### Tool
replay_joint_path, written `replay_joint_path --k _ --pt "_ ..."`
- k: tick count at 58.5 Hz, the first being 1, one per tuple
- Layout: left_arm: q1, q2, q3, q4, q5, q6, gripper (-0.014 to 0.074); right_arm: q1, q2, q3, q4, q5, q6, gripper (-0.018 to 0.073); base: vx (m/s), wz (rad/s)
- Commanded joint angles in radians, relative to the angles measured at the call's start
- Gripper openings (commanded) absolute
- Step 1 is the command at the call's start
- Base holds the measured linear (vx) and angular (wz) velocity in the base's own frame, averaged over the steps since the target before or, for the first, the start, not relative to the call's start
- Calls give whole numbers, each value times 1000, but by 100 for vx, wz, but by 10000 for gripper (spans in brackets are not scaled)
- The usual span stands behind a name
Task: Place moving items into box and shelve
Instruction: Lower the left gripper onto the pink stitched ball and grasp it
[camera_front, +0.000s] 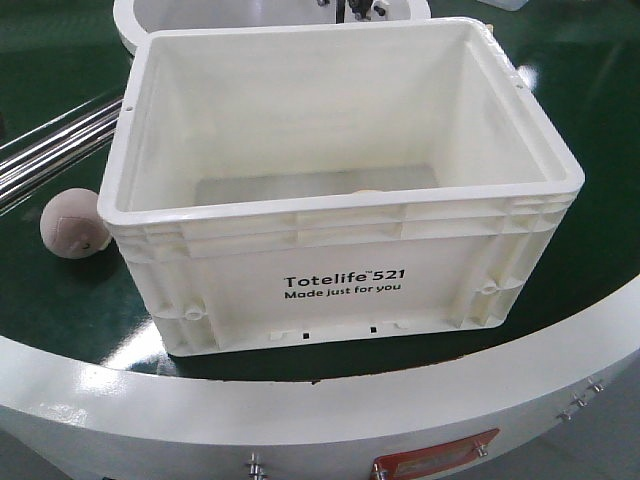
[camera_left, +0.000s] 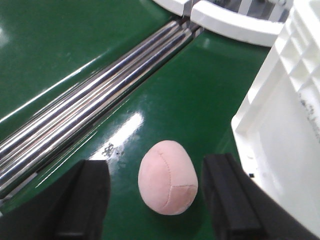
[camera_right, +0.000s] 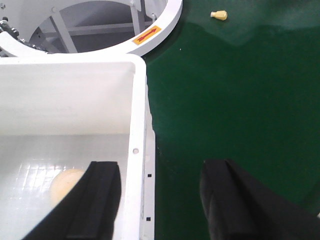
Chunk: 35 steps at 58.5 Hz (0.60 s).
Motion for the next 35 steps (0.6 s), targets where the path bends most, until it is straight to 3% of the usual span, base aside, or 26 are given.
replay_joint_path --k 1,7,18,25,35 --pt "-3 28 -95 -2 -40 12 482 -4 -20 -35 29 -53 0 435 0 0" --pt "-3 96 -201 -7 -14 8 480 -4 -12 -35 44 -53 0 435 0 0" --pt "-3 260 -378 -30 204 37 480 -4 -6 -35 43 -45 0 435 0 0" --pt "-3 354 -415 -34 270 62 480 -4 -4 -35 44 -40 0 435 0 0" --pt "-3 454 -418 -97 290 93 480 -4 -4 -35 43 -38 0 435 0 0"
